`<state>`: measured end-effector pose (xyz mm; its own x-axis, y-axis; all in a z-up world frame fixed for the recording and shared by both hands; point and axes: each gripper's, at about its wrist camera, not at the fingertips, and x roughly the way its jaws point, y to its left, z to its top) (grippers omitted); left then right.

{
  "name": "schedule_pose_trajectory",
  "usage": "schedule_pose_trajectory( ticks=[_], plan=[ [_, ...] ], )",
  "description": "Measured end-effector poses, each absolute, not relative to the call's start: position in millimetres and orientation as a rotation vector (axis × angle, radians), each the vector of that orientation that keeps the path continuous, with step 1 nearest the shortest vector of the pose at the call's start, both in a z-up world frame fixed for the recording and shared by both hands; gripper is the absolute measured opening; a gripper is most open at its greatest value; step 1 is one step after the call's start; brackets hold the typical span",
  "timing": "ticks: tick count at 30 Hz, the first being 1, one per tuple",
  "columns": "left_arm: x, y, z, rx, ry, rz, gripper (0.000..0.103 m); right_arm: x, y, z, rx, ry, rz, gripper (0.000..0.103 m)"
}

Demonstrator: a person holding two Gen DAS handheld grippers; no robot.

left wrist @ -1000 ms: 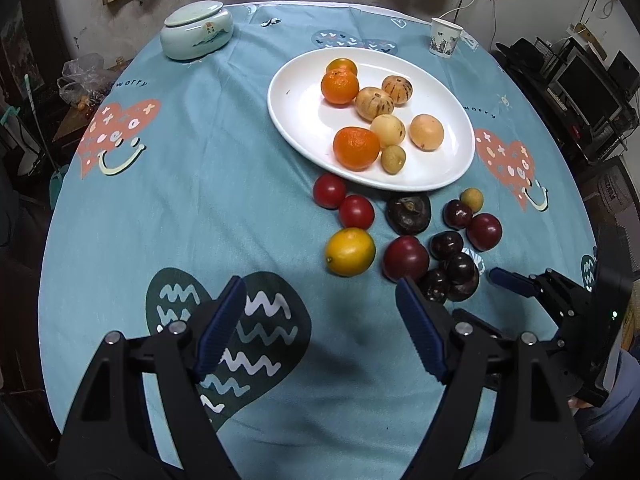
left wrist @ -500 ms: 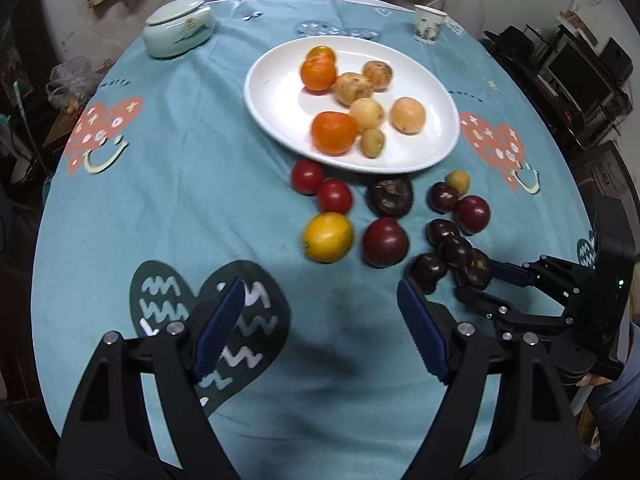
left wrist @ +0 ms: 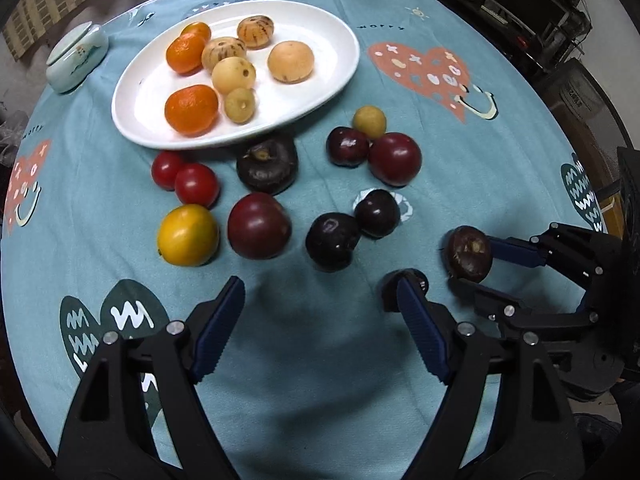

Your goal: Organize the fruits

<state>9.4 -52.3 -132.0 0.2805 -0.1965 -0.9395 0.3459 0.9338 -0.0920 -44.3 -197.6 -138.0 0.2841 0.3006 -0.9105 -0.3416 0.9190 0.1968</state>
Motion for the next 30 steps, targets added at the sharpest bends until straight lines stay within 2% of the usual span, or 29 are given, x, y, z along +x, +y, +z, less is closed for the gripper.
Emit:
schedule_pose_trajectory(
  ticks=[13,22,24,26,27,30],
  plan=[
    [-2,-15,-125,0.073,1.223,-0.297,0.08,-12,-168,-142,-0.12,1.188,0.524,0.044],
    [2,-66,-142,0.079,1.257,-0.443,0.079,-27,-194,-136,-0.068,1.179,0.489,0.044],
    [5,-72,-149,0.07,1.279,-0.442,0.07,-29,-200,-134,-0.057,1.175,0.479,0.044],
    [10,-75,-156,0.051,1.308,-0.435,0.047,-32,-206,-131,-0.039,1.171,0.471,0.044],
    [12,-75,-159,0.047,1.317,-0.424,0.042,-33,-208,-130,-0.036,1.169,0.47,0.044],
    [17,-75,-160,0.026,1.305,-0.405,0.041,-38,-209,-129,-0.03,1.168,0.476,0.044]
  ],
)
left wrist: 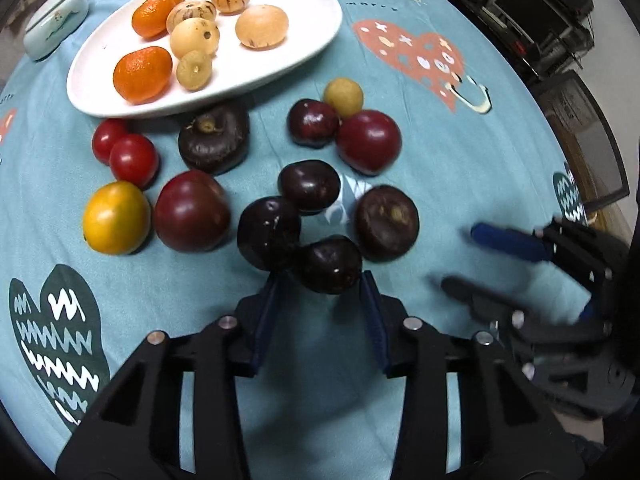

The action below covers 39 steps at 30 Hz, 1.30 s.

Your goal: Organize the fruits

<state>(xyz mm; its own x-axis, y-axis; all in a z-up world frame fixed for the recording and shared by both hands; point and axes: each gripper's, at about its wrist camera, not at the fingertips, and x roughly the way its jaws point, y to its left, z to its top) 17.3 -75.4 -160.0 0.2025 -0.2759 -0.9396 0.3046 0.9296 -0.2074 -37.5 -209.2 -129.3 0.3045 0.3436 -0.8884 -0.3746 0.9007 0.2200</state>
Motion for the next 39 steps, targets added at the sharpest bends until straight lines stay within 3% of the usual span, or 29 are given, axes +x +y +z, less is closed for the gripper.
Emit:
schedule_pose_trajectory(
  ticks=[7,22,39],
  plan=[
    [22,-83,-160,0.042,1.275,-0.394,0.031,-37,-204,-133,-0.039,1.181,0.503,0.044],
    [1,-16,-115,0.013,1.185,-0.261,0.031,-6,-173,-141,-0.02,1.193,0.524,0.047],
    [10,-23,-101,0.087,1.149,-0.249,0.031,-11,-173,-136,-0.045,1.207,0.502,0.042]
  ],
)
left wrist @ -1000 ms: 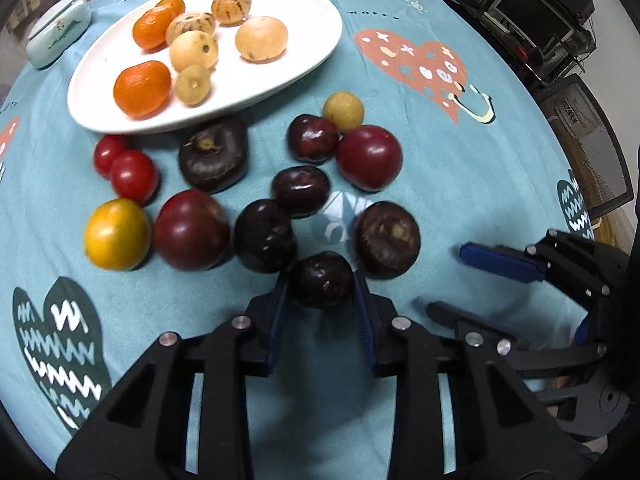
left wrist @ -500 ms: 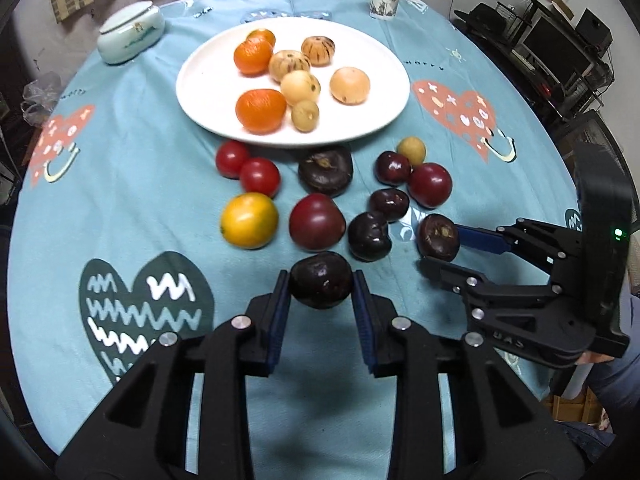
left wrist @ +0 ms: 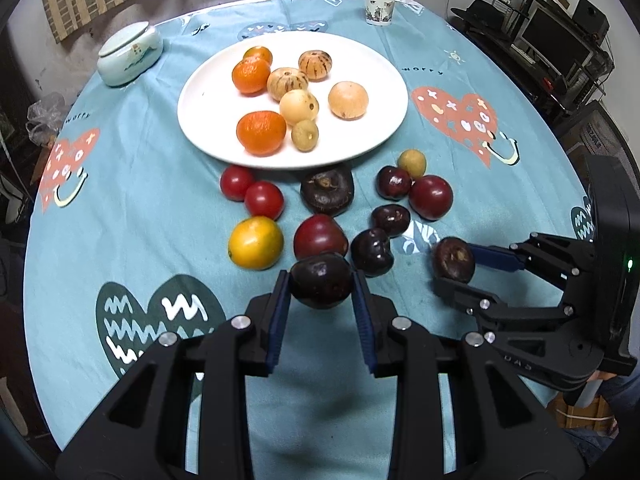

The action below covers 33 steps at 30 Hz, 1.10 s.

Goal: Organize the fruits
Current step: 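Carry both fruits over the white plate and open both grippers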

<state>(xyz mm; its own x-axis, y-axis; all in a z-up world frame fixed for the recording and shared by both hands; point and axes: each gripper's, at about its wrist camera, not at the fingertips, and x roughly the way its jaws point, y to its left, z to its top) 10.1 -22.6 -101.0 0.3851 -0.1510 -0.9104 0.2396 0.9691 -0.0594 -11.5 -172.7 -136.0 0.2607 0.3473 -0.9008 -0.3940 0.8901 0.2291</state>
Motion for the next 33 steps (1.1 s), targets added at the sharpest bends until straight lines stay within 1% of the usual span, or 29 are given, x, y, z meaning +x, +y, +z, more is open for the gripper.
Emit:
schedule_pose_trajectory(
  ticks=[5,12,16,20,27,28,29,30,31,32,33],
  plan=[
    [18,-24,-98,0.088,1.139,-0.271,0.031,-14,-174,-134,-0.042,1.214,0.508,0.042],
    [47,-11,-89,0.026,1.12,-0.275,0.031,14,-170,-99,0.0,1.127,0.529,0.042],
    [79,-4,-78,-0.015,1.094,-0.263,0.031,48,-162,-81,0.003,1.071,0.532,0.042],
    [120,-3,-69,-0.019,1.052,-0.224,0.031,87,-152,-75,-0.007,1.038,0.512,0.042],
    [177,-1,-80,-0.028,1.078,-0.146,0.032,149,-128,-85,-0.036,1.04,0.475,0.043],
    [181,0,-82,-0.036,1.082,-0.139,0.033,155,-125,-87,-0.041,1.044,0.476,0.044],
    [184,1,-83,-0.044,1.084,-0.132,0.034,162,-121,-89,-0.055,1.045,0.465,0.048],
    [186,2,-85,-0.05,1.085,-0.127,0.035,166,-119,-89,-0.064,1.036,0.462,0.055],
    [187,4,-85,-0.054,1.085,-0.123,0.042,169,-118,-90,-0.073,1.028,0.463,0.07],
    [187,5,-85,-0.055,1.083,-0.122,0.048,172,-116,-90,-0.077,1.021,0.453,0.07],
    [186,6,-85,-0.052,1.078,-0.121,0.048,174,-116,-91,-0.078,1.022,0.449,0.07]
  ],
)
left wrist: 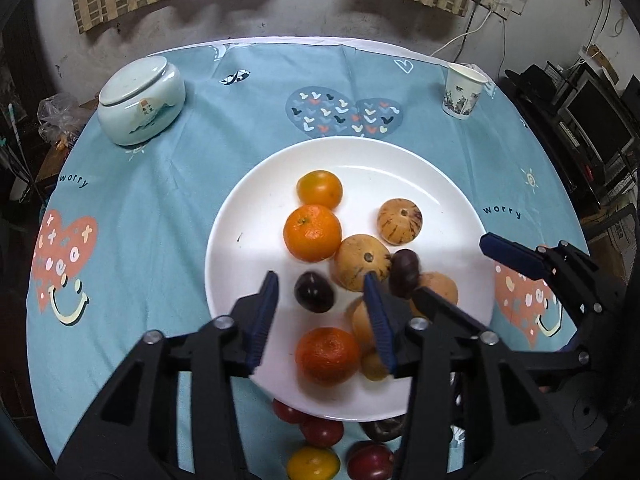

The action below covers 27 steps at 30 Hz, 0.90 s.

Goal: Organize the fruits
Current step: 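Carry both fruits over the white plate and open both grippers, then withdraw both grippers from the plate back toward the fruit pile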

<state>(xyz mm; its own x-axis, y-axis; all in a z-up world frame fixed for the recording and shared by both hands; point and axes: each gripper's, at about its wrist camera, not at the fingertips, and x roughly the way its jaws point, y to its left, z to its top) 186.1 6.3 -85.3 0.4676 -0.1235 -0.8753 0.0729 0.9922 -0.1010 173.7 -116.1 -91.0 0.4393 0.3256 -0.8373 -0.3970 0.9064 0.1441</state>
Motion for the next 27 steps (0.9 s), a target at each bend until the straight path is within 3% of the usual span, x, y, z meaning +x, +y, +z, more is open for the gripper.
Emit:
schedule_pose_trajectory(
  ticks=[5,7,10,16,24,27],
  plan=[
    [173,19,-81,-0.091,1.065,-0.12,0.049,166,-129,-88,-0.049,1.03,0.446,0.07],
    [162,24,-77,-0.104,1.054,-0.124,0.054,152,-138,-88,-0.026,1.042,0.469,0.07],
    [136,29,-72,-0.082,1.03,-0.142,0.062,111,-157,-91,-0.012,1.059,0.489,0.07],
    [76,39,-83,-0.045,1.055,-0.162,0.067,21,-172,-114,-0.018,1.152,0.511,0.07],
    [12,47,-118,-0.057,1.196,-0.179,0.067,-20,-143,-129,-0.014,1.21,0.565,0.07],
    [1,48,-118,-0.063,1.194,-0.18,0.068,-10,-133,-130,0.002,1.205,0.554,0.063]
  ],
)
